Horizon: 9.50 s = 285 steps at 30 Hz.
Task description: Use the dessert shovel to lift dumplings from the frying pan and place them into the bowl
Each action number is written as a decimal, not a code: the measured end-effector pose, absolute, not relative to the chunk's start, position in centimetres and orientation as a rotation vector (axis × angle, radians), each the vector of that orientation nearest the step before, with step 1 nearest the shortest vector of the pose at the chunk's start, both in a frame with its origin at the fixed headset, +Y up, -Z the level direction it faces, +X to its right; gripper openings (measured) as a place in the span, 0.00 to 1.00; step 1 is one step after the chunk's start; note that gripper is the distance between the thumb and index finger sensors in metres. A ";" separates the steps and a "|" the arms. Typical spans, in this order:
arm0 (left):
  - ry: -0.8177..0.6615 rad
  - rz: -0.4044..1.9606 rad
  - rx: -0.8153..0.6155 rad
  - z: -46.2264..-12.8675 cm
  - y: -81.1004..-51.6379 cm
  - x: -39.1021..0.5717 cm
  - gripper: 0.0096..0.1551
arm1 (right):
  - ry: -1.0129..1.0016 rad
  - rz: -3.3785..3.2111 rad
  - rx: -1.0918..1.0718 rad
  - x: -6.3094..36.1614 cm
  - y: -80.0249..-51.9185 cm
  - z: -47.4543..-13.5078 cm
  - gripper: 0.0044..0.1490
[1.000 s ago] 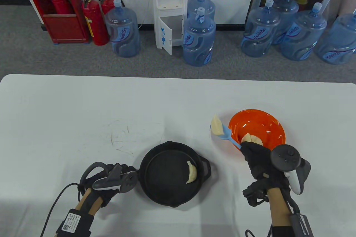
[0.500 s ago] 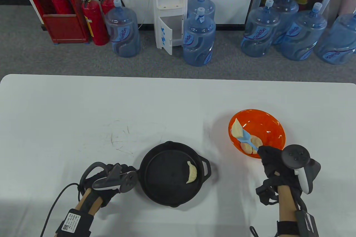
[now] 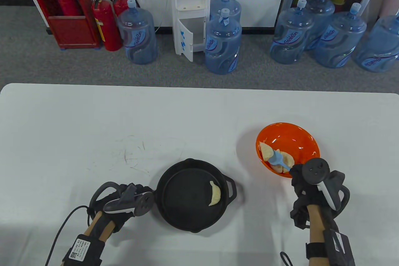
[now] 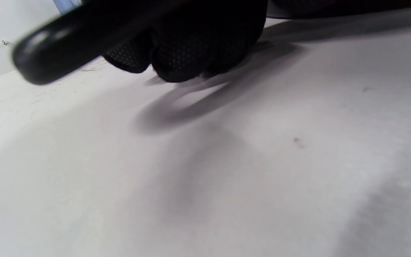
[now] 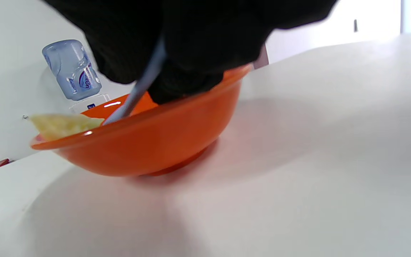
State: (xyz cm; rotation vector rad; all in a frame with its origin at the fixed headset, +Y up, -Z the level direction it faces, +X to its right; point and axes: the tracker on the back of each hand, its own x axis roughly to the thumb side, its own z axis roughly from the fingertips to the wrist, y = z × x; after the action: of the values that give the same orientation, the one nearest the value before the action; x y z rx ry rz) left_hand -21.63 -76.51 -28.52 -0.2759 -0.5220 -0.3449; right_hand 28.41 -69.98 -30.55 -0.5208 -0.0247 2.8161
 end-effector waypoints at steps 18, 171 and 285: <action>-0.519 -0.349 -0.279 -28.6 -76.5 -21.6 0.31 | -0.444 3.540 -0.401 22.1 -68.1 -30.1 0.25; -0.509 -0.367 -0.293 -28.6 -76.5 -21.5 0.31 | -0.099 2.577 0.005 25.6 -66.9 -29.8 0.25; -0.493 -0.361 -0.299 -28.5 -76.5 -21.5 0.31 | -0.227 3.114 0.383 11.8 -70.8 -26.1 0.24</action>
State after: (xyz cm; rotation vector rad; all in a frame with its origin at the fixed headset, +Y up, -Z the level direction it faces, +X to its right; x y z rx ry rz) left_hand -21.55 -76.49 -28.46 -0.2992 -0.4925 -0.3610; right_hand 11.79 -70.81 -26.06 0.3833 -0.2271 3.1138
